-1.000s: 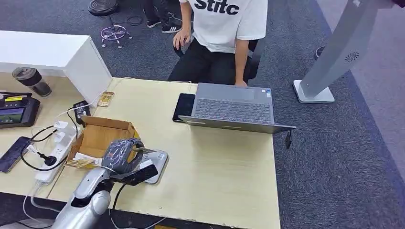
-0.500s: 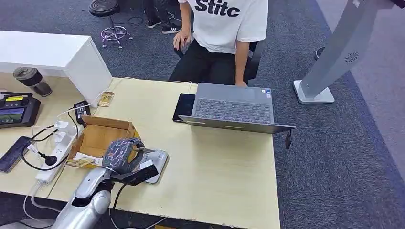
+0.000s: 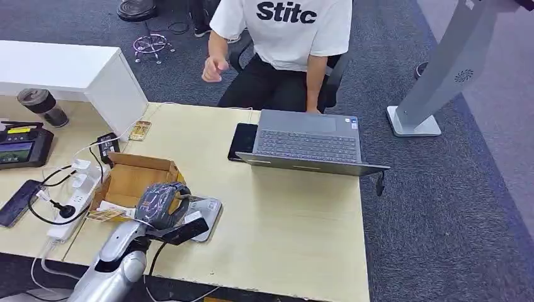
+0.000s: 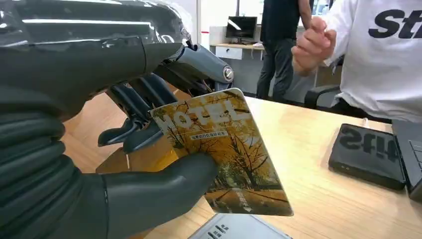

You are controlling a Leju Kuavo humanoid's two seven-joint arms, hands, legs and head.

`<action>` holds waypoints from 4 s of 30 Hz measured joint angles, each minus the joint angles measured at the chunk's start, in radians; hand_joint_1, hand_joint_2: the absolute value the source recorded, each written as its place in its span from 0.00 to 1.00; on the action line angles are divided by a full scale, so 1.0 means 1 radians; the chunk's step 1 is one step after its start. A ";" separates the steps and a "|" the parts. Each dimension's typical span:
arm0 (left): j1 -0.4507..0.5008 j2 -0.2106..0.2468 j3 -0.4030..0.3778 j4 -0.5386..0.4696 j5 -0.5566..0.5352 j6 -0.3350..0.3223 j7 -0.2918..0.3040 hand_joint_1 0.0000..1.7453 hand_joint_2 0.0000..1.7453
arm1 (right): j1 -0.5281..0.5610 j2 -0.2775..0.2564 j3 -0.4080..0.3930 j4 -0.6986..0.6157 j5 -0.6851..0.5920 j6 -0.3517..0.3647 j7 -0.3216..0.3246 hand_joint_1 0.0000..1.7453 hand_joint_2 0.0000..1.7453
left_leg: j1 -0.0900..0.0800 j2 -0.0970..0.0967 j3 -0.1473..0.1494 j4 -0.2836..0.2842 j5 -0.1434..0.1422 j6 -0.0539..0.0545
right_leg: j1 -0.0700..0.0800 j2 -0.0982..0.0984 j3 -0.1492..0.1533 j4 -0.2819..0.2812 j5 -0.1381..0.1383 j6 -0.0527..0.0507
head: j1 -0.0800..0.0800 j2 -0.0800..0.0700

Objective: Pass the card to the sensor for recognition and then transmit it.

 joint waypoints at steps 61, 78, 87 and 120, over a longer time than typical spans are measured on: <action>-0.043 0.022 -0.027 0.008 -0.007 0.034 -0.035 1.00 1.00 | -0.006 0.001 0.025 0.002 0.016 0.000 0.009 0.00 1.00 | 0.000 -0.001 -0.001 0.000 0.000 0.000 | 0.000 -0.001 -0.001 0.000 0.000 0.000 | 0.000 0.000; -0.075 0.077 -0.018 -0.053 0.038 0.025 -0.042 1.00 1.00 | -0.005 0.000 0.026 0.002 0.010 0.000 0.003 0.00 1.00 | 0.000 -0.001 -0.001 0.000 0.000 0.000 | 0.000 0.000 -0.001 0.000 0.000 0.000 | 0.000 0.000; -0.075 0.086 -0.014 -0.058 0.038 0.025 -0.044 1.00 1.00 | -0.005 0.000 0.027 0.002 0.003 0.000 0.003 0.00 1.00 | 0.000 -0.001 -0.001 0.000 0.000 0.000 | 0.000 0.000 -0.001 0.000 0.000 0.000 | 0.000 0.000; -0.125 0.043 -0.026 -0.058 0.001 0.001 -0.068 1.00 1.00 | -0.012 0.000 0.049 0.002 -0.006 0.000 0.009 0.00 1.00 | 0.000 0.000 -0.001 0.000 0.000 0.000 | 0.000 0.000 -0.001 0.000 0.000 0.000 | 0.000 0.000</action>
